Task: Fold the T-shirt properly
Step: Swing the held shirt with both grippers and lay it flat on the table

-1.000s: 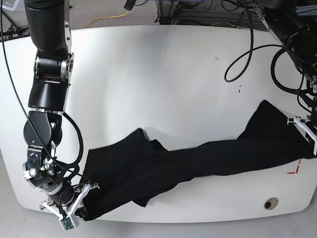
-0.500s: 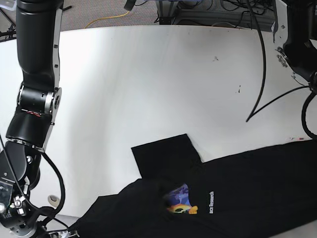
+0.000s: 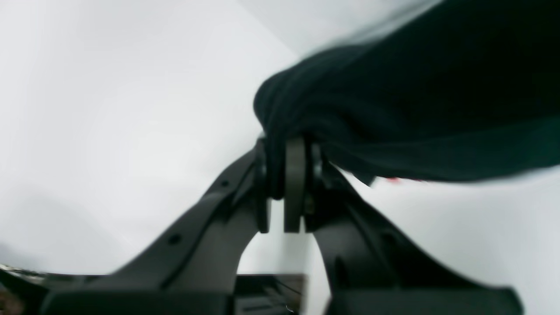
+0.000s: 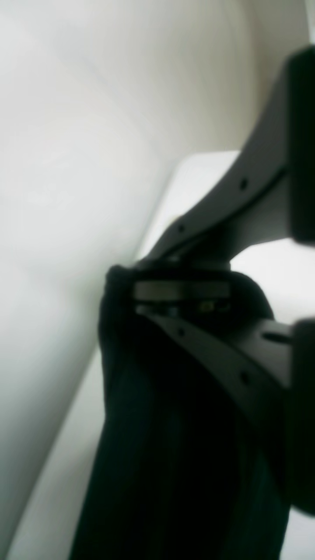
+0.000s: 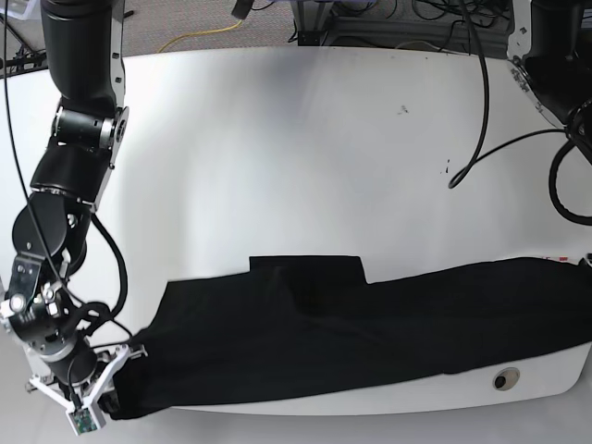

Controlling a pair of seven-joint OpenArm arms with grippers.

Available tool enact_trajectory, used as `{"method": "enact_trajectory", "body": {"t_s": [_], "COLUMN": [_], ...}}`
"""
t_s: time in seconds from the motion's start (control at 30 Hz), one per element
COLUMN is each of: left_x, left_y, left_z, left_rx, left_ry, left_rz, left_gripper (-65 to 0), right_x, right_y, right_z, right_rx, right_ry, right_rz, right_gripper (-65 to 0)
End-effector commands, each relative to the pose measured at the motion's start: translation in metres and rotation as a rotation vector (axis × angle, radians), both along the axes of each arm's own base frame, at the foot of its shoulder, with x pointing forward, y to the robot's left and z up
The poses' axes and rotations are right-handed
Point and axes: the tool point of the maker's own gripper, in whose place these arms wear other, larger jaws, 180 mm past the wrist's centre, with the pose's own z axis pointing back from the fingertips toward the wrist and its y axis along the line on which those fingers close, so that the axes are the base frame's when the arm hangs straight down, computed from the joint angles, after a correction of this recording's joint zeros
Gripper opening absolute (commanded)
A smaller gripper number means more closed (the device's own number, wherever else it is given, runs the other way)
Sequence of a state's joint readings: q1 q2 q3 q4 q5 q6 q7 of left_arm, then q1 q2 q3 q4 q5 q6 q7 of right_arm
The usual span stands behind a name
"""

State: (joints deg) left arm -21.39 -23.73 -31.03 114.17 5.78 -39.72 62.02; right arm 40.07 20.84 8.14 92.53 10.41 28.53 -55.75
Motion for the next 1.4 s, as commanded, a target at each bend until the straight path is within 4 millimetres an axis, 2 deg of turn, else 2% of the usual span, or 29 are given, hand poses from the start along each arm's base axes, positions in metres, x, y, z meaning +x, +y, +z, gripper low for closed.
{"method": "enact_trajectory", "body": {"t_s": [0.0, 0.1, 0.27, 0.37, 0.6, 0.7, 0.87, 1.03, 1.23, 1.37], "left_x": [-0.019, -0.03, -0.06, -0.08, -0.129, -0.15, -0.172, -0.187, -0.205, -0.226], "left_y": [0.018, 0.021, 0.018, 0.009, -0.012, -0.017, -0.022, -0.021, -0.019, -0.016], "left_z": [-0.007, -0.033, -0.097, -0.132, -0.196, -0.215, -0.237, -0.244, -0.257, -0.277], "left_rx": [0.007, 0.002, -0.077, -0.122, -0.196, -0.234, -0.271, -0.269, -0.279, -0.316], "left_ry": [0.018, 0.092, 0.217, 0.262, 0.396, 0.421, 0.471, 0.516, 0.575, 0.642], "left_rz": [0.07, 0.08, 0.1, 0.076, 0.035, 0.031, 0.029, 0.035, 0.05, 0.075], "left_gripper": [-65.0, -65.0, -65.0, -65.0, -65.0, -65.0, -65.0, -65.0, -65.0, -65.0], "right_x": [-0.012, -0.029, -0.067, -0.092, -0.148, -0.167, -0.195, -0.215, -0.227, -0.23], "right_y": [-0.012, -0.013, -0.02, -0.01, -0.007, -0.002, 0.003, 0.003, 0.003, 0.001], "right_z": [-0.001, -0.038, -0.099, -0.142, -0.212, -0.234, -0.259, -0.275, -0.284, -0.291], "right_rx": [-0.016, 0.013, 0.044, 0.072, 0.129, 0.147, 0.17, 0.168, 0.166, 0.171], "right_ry": [-0.031, 0.029, 0.142, 0.232, 0.402, 0.462, 0.537, 0.592, 0.624, 0.647], "right_rz": [-0.033, -0.046, -0.085, -0.081, -0.12, -0.123, -0.136, -0.141, -0.144, -0.15], "right_gripper": [-65.0, -65.0, -65.0, -65.0, -65.0, -65.0, -65.0, -65.0, -65.0, -65.0]}}
